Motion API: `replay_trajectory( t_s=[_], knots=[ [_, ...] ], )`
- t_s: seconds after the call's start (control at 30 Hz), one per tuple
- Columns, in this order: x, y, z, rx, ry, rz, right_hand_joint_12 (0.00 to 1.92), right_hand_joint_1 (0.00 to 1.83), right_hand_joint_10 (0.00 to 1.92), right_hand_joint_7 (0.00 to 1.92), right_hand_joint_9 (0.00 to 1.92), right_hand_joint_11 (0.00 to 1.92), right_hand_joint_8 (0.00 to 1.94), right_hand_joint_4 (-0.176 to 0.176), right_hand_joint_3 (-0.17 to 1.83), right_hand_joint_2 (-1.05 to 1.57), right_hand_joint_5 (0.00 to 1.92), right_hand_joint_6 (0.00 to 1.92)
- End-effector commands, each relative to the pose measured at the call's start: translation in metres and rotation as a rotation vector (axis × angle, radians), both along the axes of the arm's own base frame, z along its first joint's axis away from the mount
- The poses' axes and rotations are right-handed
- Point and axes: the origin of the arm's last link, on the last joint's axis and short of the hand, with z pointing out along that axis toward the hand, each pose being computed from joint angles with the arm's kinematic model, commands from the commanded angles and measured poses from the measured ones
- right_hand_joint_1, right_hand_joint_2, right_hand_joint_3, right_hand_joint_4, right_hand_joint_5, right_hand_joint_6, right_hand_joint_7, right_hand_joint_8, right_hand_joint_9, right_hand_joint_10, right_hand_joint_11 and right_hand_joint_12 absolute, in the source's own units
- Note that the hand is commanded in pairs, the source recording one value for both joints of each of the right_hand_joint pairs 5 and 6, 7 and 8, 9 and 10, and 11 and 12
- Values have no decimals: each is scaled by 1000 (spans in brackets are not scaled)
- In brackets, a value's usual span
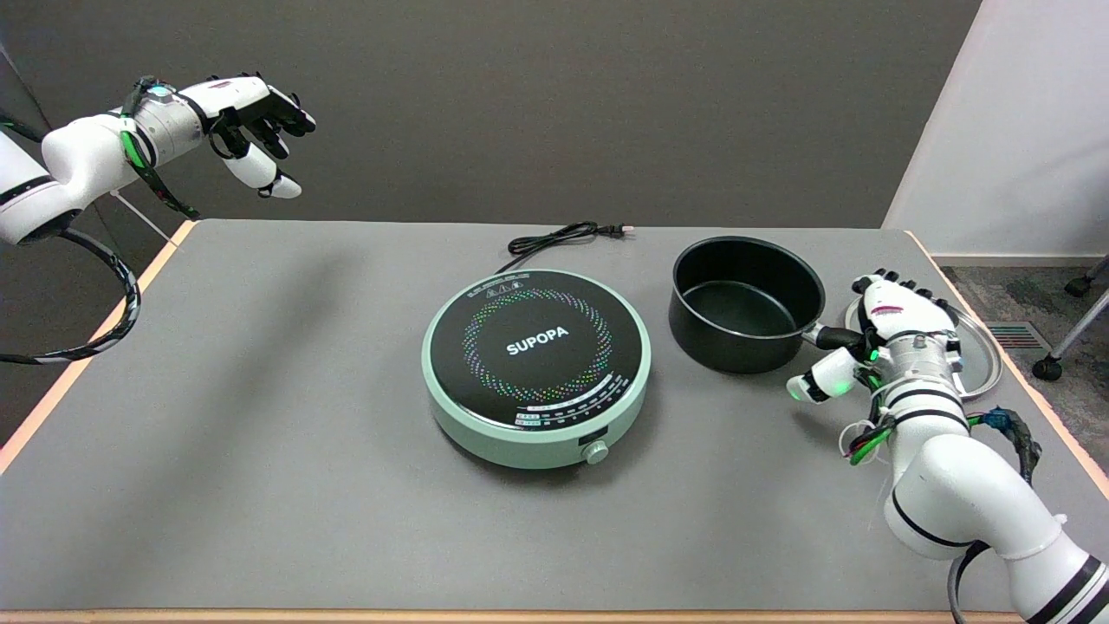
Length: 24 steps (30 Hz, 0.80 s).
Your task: Pick up the pot.
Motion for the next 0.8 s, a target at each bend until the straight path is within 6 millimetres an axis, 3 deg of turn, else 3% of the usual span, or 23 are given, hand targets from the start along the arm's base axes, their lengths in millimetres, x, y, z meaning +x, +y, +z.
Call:
replay_trajectory(
  t_s=[0.03,0.37,0.8],
  knots=[
    [-5,-8,-14,71,-31,-30,285,1259,285,285,285,285,285,-167,1036,-346,285,285],
    [-6,-6,-13,70,-24,-35,282,1224,282,282,282,282,282,-176,1242,-400,282,282],
    [3,9,-1,4,17,-47,265,1216,265,265,265,265,265,-176,1298,-414,265,265]
  ],
)
